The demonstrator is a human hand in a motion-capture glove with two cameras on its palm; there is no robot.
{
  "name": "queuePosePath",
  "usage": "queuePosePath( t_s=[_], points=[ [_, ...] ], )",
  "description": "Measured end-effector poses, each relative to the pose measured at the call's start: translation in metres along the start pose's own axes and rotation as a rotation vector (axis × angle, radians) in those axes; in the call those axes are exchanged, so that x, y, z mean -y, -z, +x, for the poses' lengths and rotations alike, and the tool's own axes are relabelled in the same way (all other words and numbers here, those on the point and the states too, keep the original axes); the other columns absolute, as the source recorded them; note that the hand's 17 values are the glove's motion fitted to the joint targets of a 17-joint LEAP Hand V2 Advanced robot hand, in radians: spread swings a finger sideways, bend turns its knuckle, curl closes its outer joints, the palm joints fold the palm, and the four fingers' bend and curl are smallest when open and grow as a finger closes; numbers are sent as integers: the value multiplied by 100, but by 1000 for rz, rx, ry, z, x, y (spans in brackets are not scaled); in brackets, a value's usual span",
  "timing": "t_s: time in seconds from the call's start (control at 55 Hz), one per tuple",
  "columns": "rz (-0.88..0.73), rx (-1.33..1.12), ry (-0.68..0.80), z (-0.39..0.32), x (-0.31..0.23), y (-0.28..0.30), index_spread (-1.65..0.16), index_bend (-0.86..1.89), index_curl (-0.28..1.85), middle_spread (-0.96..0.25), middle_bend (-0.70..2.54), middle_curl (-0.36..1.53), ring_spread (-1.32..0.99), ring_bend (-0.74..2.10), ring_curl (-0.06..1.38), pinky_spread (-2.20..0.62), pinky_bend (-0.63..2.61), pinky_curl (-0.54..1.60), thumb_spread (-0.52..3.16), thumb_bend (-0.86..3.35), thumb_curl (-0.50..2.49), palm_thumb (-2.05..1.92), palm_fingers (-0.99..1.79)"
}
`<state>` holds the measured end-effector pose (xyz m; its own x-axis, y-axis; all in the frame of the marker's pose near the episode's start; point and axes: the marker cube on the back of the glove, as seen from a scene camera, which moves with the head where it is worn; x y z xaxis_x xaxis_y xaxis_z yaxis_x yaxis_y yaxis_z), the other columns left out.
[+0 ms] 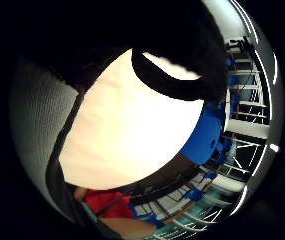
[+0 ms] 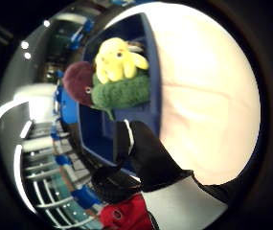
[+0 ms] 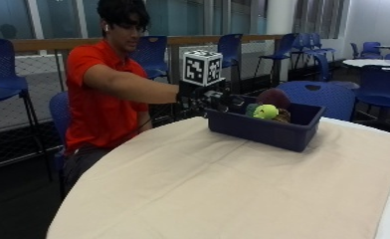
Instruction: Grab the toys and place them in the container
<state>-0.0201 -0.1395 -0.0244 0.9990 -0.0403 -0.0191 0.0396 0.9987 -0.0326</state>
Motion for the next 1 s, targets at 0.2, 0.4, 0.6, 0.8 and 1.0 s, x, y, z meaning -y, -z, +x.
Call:
queuePosePath(
  t_s=[0.2,0.4,0.6,0.8,1.0],
  points=[
    [8,43,-30,48,-35,-11,-34,15,25,-3,12,22,9,13,18,14,108,34,115,-4,26,-4,-25],
    [4,43,-77,89,-60,-3,-36,17,27,-5,13,21,8,14,16,13,103,32,117,-4,25,-3,-20],
    [24,59,-81,102,-68,-4,-37,17,29,-5,14,22,7,15,14,13,100,31,119,-3,25,-3,-17],
    [14,68,-56,94,-65,-15,-37,17,30,-6,14,22,7,15,13,13,99,31,121,-2,25,-1,-17],
    [7,60,-58,92,-65,-16,-37,17,30,-6,14,22,6,15,13,13,98,31,122,-2,26,-1,-16]
  ],
)
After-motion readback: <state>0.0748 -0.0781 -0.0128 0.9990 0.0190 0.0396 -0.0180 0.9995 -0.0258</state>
